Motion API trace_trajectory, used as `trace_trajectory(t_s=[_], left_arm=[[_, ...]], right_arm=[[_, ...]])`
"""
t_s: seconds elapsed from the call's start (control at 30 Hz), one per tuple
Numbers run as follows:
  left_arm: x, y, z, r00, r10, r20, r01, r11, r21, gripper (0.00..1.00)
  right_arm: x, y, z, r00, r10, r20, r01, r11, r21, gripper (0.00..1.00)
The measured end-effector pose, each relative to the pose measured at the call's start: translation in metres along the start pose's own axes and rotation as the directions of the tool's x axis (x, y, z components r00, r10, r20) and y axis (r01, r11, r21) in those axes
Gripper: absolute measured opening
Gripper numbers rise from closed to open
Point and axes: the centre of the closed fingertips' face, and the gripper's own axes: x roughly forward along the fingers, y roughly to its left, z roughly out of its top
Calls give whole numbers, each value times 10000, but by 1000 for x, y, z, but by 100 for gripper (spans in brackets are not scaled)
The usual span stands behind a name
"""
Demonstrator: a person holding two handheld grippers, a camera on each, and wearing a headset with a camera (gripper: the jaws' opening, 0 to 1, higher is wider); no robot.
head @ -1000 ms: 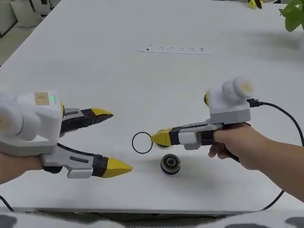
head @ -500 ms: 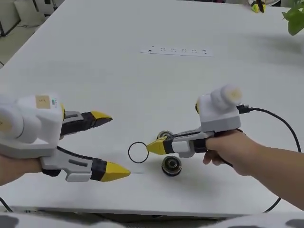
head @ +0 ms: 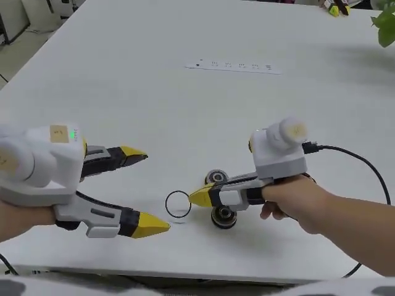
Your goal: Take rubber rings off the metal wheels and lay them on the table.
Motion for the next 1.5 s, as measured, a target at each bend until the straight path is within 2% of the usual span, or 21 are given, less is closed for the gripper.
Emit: trace_trajectory(t_s=[0.53,0.97,1.13,1.5], left_arm=[[-1,2,-2,10000,15,-64,-15,10000,-72,80],[0,2,-3,9999,-10,-108,9,10000,-78,80],[0,1,-3,9999,-14,-114,14,10000,-84,80],[1,2,-3,9999,-40,-109,39,10000,-67,80]], right_arm=[[5,-12,-6,9993,-237,-298,225,9989,-412,0],[6,-16,-6,9984,-465,-321,441,9965,-706,10],[6,-17,-4,9982,-542,-243,520,9953,-816,15],[3,-7,5,9992,-401,-28,397,9946,-960,19]])
